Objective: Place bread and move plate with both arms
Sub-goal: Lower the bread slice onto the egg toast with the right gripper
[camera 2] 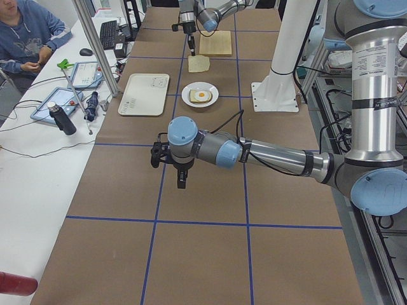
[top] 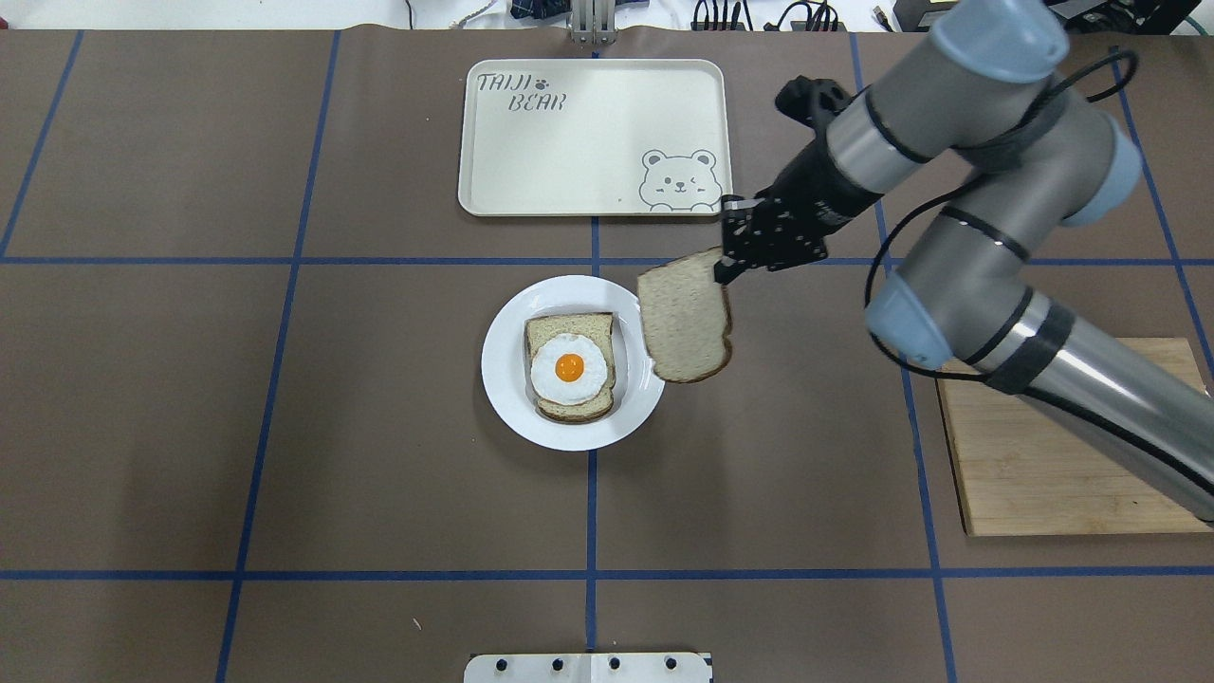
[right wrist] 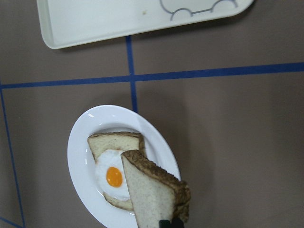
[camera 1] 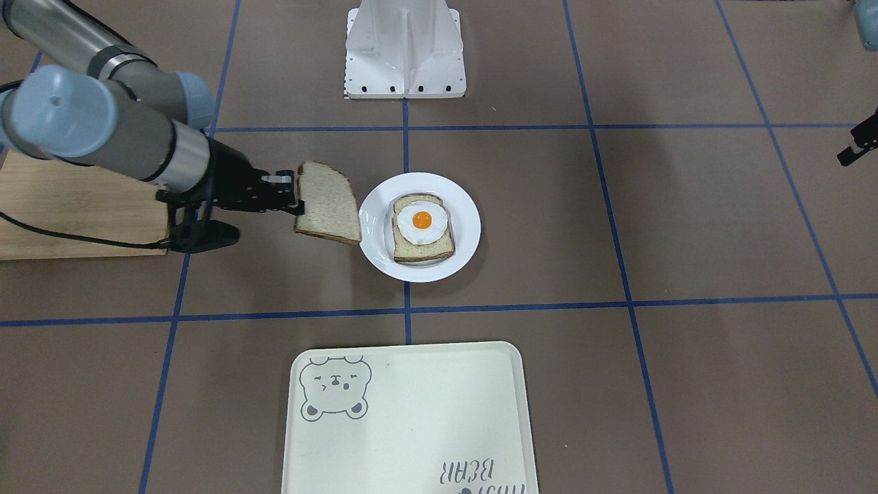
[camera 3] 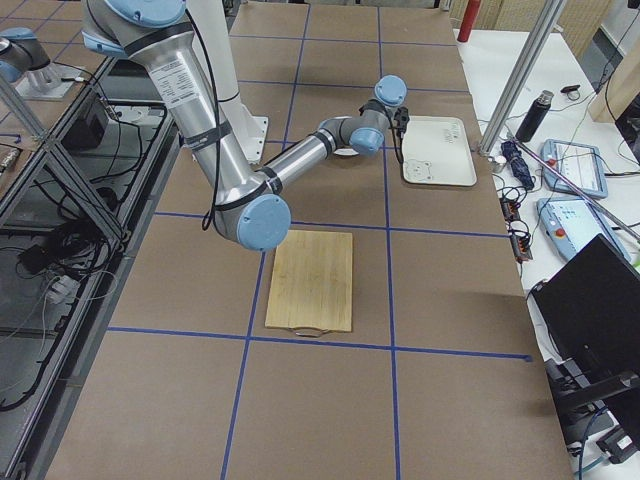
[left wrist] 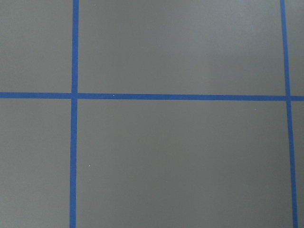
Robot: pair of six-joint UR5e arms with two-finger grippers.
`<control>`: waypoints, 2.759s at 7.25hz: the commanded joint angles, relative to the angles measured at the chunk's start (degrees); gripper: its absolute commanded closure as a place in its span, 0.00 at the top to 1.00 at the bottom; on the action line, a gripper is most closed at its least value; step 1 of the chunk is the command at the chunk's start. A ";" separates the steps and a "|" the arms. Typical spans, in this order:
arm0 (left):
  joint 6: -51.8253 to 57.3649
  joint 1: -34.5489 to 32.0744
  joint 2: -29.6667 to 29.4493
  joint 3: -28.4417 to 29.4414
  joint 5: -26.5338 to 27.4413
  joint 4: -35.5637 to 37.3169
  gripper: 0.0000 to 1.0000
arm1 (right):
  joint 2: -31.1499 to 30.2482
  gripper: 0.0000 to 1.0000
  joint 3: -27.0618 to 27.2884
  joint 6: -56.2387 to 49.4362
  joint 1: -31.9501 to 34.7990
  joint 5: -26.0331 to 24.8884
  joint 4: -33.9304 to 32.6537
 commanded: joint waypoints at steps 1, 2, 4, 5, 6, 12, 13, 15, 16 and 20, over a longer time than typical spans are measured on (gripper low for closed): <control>-0.22 0.01 -0.02 -0.19 -0.07 0.02 0.98 | 6.85 0.00 -4.17 4.51 -6.27 -6.69 0.18; -0.30 -0.07 -0.02 -0.36 -0.07 0.02 0.98 | 6.87 0.00 -4.45 4.60 -7.94 -7.83 0.27; -0.30 -0.07 -0.02 -0.54 -0.07 0.11 0.98 | 6.87 0.00 -5.06 5.48 -10.76 -11.18 0.27; -0.30 -0.07 -0.02 -0.80 -0.07 0.11 0.98 | 6.87 0.00 -5.33 5.57 -11.03 -11.27 0.27; -0.30 -0.16 0.15 -1.06 -0.07 0.11 0.98 | 6.70 0.00 -5.85 5.57 -11.21 -11.18 0.27; -0.30 -0.08 0.24 -0.80 -0.07 0.11 0.98 | 8.01 0.00 -7.70 5.48 -10.68 -11.53 4.14; -0.30 -0.07 0.24 -0.80 0.02 0.11 0.98 | 8.01 0.00 -7.79 5.48 -10.68 -13.71 4.14; -0.30 -0.07 0.16 -0.80 0.02 0.11 0.98 | 7.92 0.00 -7.97 5.40 -10.68 -14.78 4.14; -0.30 -0.07 -0.02 -0.80 0.02 0.11 0.98 | 8.01 0.00 -8.05 5.39 -10.77 -16.09 4.14; -0.39 -0.07 -0.11 -0.89 0.02 0.20 0.98 | 7.66 0.00 -8.84 4.69 -11.29 -16.54 4.23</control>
